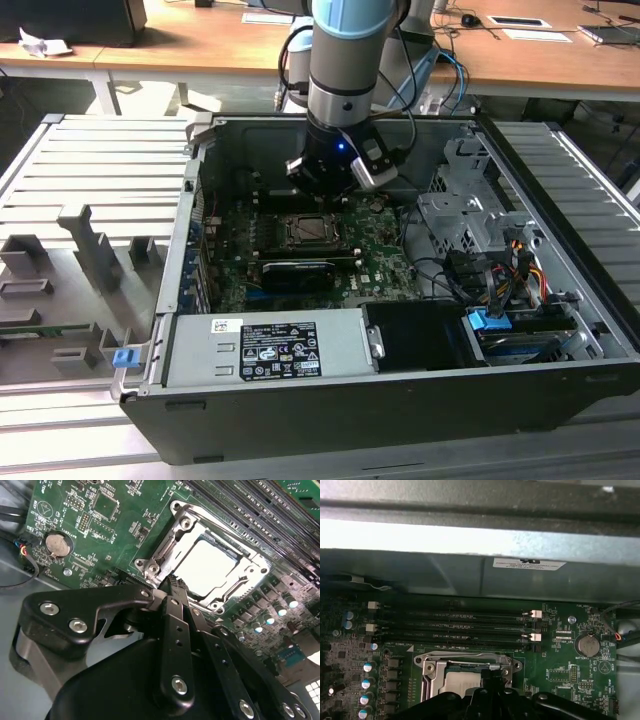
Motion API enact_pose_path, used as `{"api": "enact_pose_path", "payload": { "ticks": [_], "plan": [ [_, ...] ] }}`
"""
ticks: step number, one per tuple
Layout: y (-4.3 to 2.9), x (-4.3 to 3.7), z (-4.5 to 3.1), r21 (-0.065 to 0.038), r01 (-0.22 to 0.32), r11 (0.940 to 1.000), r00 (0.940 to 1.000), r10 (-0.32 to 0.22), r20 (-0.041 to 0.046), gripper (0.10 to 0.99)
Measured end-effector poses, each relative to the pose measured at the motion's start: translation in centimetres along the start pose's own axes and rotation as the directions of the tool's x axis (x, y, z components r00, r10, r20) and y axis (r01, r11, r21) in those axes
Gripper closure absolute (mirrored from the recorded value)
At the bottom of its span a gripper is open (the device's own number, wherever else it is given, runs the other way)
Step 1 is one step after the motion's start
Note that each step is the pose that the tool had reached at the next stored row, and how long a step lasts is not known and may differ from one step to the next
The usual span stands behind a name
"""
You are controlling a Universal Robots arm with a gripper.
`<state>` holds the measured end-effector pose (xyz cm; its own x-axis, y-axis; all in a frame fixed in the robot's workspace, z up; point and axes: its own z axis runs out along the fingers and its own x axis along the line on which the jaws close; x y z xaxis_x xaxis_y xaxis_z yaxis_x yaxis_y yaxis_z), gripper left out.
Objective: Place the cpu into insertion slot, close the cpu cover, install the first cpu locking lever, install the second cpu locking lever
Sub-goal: 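Install the second cpu locking lever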
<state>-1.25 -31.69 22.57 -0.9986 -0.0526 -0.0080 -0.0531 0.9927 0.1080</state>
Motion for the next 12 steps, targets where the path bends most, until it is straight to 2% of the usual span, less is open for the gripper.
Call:
{"api": "enact_pose_path", "payload": {
  "ticks": [12],
  "plan": [
    [-0.35,0.02,-0.04,0.0,0.0,1.0,1.0,0.0,-0.0001,0.98]
  ]
}}
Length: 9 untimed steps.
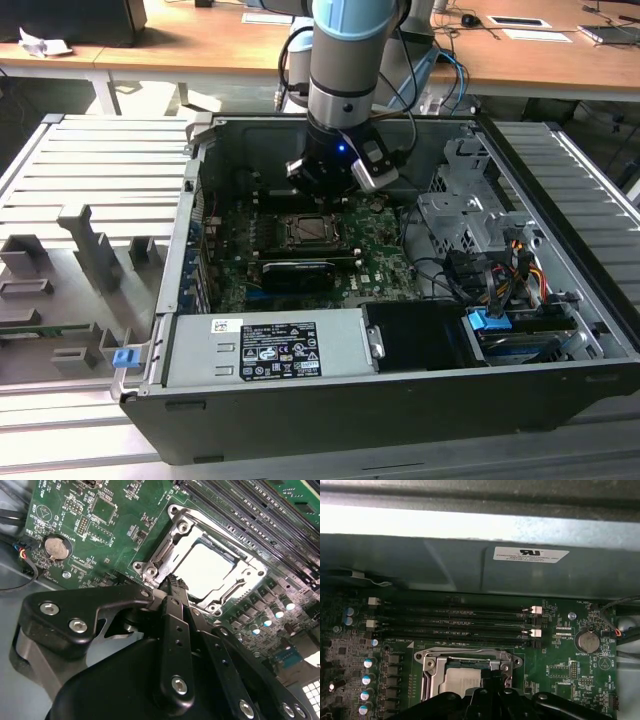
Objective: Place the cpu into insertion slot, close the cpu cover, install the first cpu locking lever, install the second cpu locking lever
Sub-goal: 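Install the second cpu locking lever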
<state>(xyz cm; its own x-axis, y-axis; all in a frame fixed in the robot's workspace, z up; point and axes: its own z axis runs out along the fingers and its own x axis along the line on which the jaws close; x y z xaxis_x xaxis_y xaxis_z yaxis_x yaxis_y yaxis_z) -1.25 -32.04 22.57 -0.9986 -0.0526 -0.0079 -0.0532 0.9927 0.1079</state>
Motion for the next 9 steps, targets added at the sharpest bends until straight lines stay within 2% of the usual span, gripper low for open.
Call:
{"api": "enact_pose_path", "payload": {
  "ticks": [9],
  "plan": [
    [-0.28,0.02,-0.03,0.0,0.0,1.0,1.0,0.0,0.0,0.98]
  ]
}}
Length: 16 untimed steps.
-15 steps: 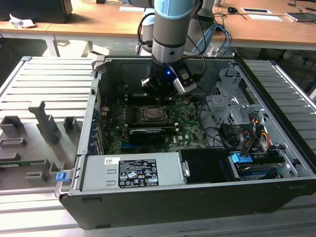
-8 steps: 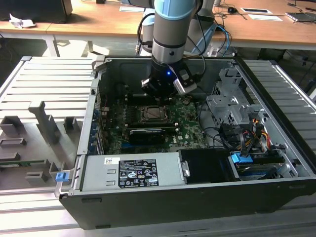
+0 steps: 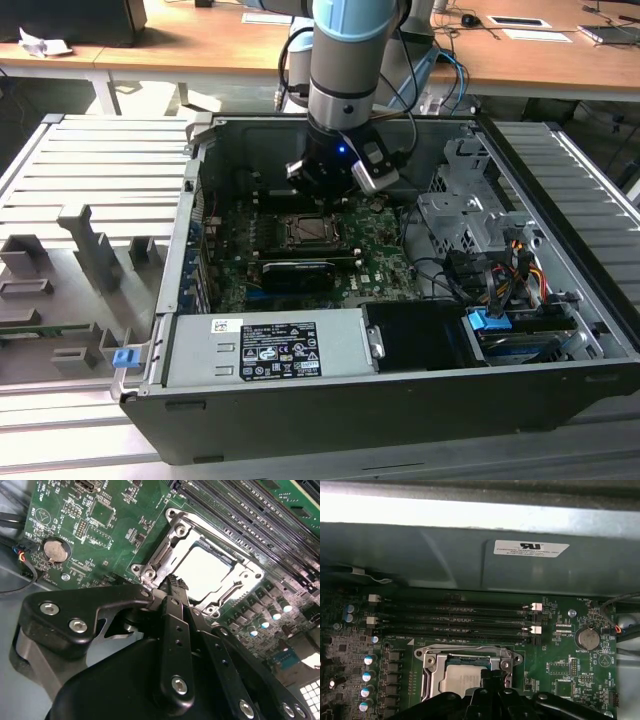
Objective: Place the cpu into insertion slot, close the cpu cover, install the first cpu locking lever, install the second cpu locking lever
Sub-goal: 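Install the second cpu locking lever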
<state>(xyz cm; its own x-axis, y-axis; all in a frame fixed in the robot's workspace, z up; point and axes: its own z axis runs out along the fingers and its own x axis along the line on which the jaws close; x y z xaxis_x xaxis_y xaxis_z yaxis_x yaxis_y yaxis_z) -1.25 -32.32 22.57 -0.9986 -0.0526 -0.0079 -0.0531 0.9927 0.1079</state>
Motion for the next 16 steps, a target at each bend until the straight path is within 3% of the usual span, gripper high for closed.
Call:
{"api": "enact_pose_path", "payload": {
  "ticks": [16],
  "plan": [
    [-0.49,0.02,-0.05,0.0,0.0,1.0,1.0,0.0,0.0001,0.98]
  ]
}}
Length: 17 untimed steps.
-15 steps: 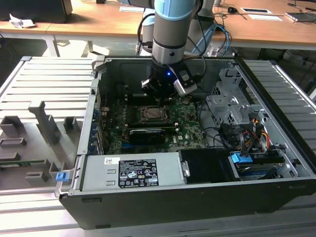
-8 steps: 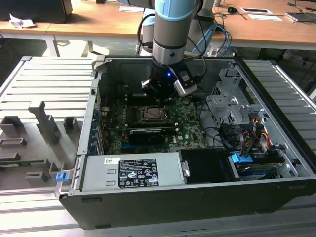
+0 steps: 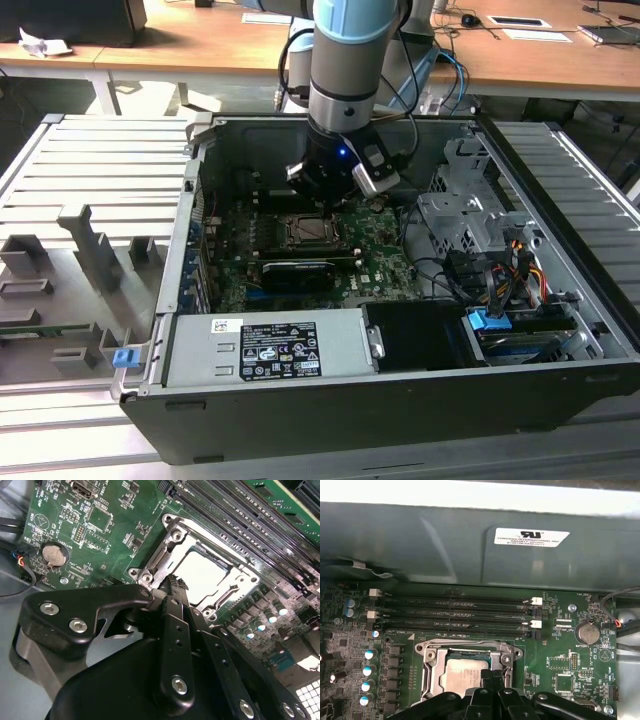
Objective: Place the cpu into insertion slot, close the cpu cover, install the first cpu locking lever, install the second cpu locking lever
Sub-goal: 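Install the second cpu locking lever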
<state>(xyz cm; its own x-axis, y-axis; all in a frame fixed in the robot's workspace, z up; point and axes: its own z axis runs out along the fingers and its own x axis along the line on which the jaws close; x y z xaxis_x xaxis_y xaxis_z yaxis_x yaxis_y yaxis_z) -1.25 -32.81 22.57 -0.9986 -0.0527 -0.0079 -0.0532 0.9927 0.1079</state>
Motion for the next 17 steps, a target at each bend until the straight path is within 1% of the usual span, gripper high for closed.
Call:
{"api": "enact_pose_path", "payload": {
  "ticks": [4,7,17],
  "plan": [
    [-0.14,0.01,-0.02,0.0,0.0,1.0,1.0,0.0,0.0,0.98],
    [-0.42,0.02,-0.04,0.0,0.0,1.0,1.0,0.0,0.0,0.98],
    [-0.72,0.04,-0.08,0.0,0.0,1.0,1.0,0.0,0.0,0.98]
  ]
}}
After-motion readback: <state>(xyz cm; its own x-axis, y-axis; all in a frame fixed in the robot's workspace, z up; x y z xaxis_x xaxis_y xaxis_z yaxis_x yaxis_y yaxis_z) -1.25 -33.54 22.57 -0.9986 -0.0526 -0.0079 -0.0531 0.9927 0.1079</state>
